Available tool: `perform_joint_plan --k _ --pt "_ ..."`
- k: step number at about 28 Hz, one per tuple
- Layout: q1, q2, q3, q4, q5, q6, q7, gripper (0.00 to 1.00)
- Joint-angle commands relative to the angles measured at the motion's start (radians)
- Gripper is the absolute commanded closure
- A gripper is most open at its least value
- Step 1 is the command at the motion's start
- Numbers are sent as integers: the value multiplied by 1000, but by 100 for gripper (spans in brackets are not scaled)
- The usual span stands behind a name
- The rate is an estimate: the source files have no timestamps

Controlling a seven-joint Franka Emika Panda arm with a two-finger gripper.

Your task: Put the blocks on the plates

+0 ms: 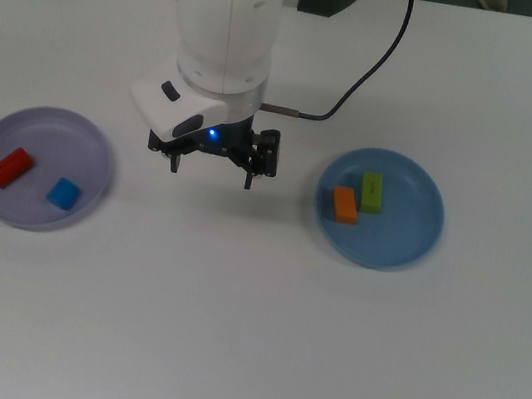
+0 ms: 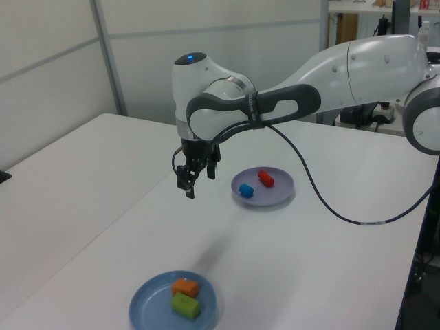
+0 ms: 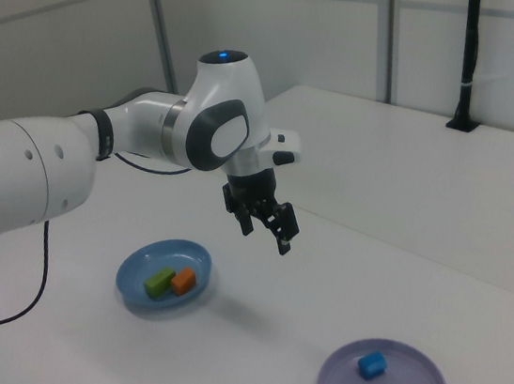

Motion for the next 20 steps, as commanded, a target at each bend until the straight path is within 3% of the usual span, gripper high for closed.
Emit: perform_joint_plan --k 1,20 --pt "8 -22 -3 -19 18 -25 -22 0" --pt "31 -17 0 -21 15 -32 -15 0"
